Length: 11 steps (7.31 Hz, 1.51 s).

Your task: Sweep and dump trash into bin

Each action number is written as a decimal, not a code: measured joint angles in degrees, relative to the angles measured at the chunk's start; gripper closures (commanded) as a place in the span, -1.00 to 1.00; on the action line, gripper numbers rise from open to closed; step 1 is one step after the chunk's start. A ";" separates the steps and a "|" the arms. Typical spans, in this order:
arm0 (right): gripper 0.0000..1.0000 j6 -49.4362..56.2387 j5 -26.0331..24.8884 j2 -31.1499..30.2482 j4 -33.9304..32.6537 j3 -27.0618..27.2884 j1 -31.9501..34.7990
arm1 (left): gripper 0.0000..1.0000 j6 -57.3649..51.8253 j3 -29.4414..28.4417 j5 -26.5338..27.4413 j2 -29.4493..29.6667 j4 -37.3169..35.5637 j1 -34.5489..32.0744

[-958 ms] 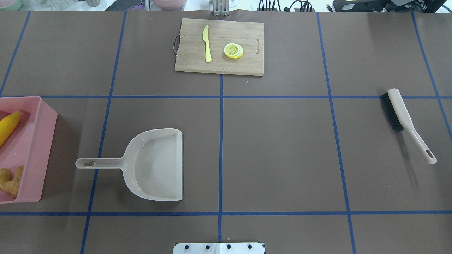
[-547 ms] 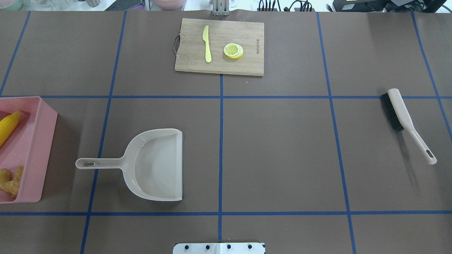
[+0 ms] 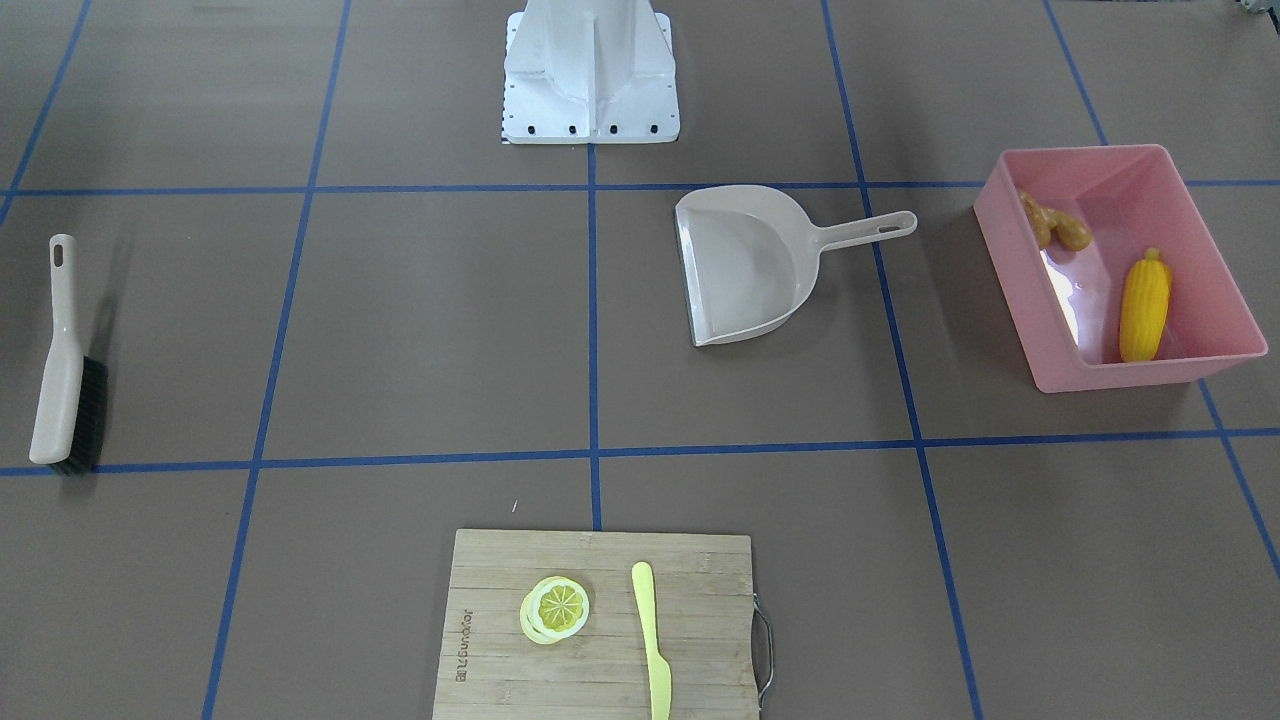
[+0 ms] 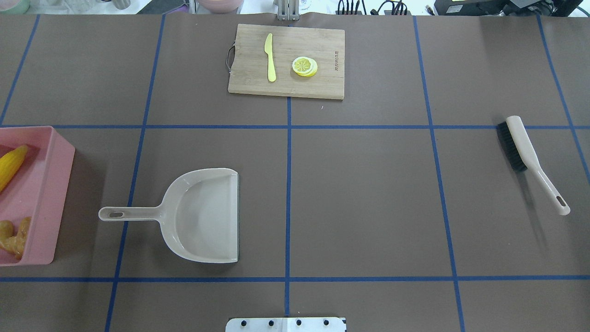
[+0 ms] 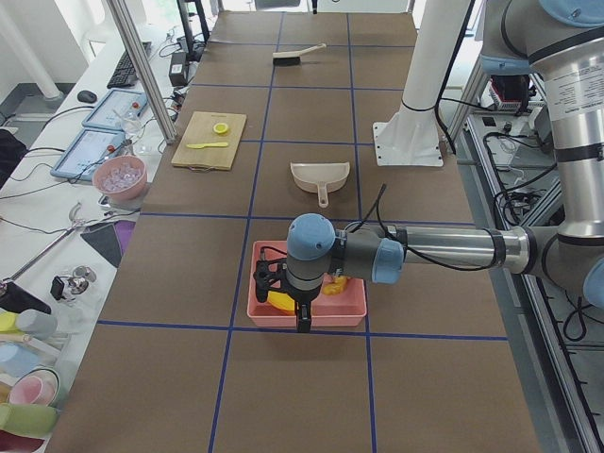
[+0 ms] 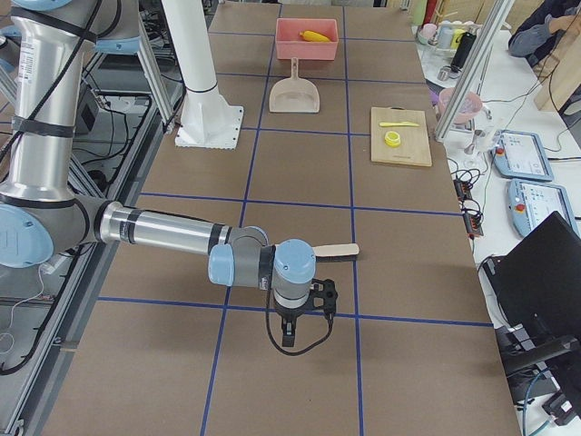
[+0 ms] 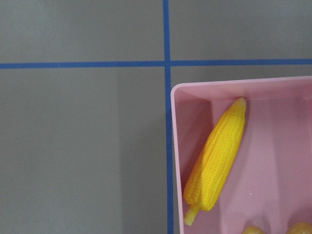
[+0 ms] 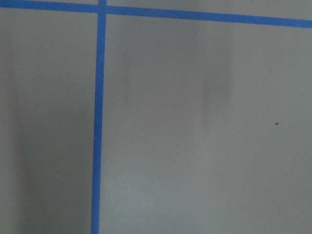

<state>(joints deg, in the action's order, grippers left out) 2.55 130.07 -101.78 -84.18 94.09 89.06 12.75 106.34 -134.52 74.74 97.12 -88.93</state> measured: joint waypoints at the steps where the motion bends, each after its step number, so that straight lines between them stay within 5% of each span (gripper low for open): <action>1: -1.00 0.00 0.00 0.00 -0.01 0.01 -0.01 | -0.99 0.34 -0.23 -0.55 1.79 -2.06 0.04; 4: -1.00 0.00 0.00 0.00 -0.02 0.01 -0.02 | -0.99 -0.26 -0.92 -2.22 9.68 -11.57 0.07; 7: -1.00 0.00 0.00 0.00 -0.02 -0.03 -0.02 | -0.99 -2.40 -7.32 -2.32 10.33 -3.79 0.07; 11: -1.00 0.00 0.00 0.00 0.05 0.04 -0.02 | -0.99 -2.73 -8.79 -2.45 10.00 -0.93 -0.07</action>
<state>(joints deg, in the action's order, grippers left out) 2.55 130.08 -101.78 -84.12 94.12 89.03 10.02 97.55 -136.96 84.75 96.20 -89.00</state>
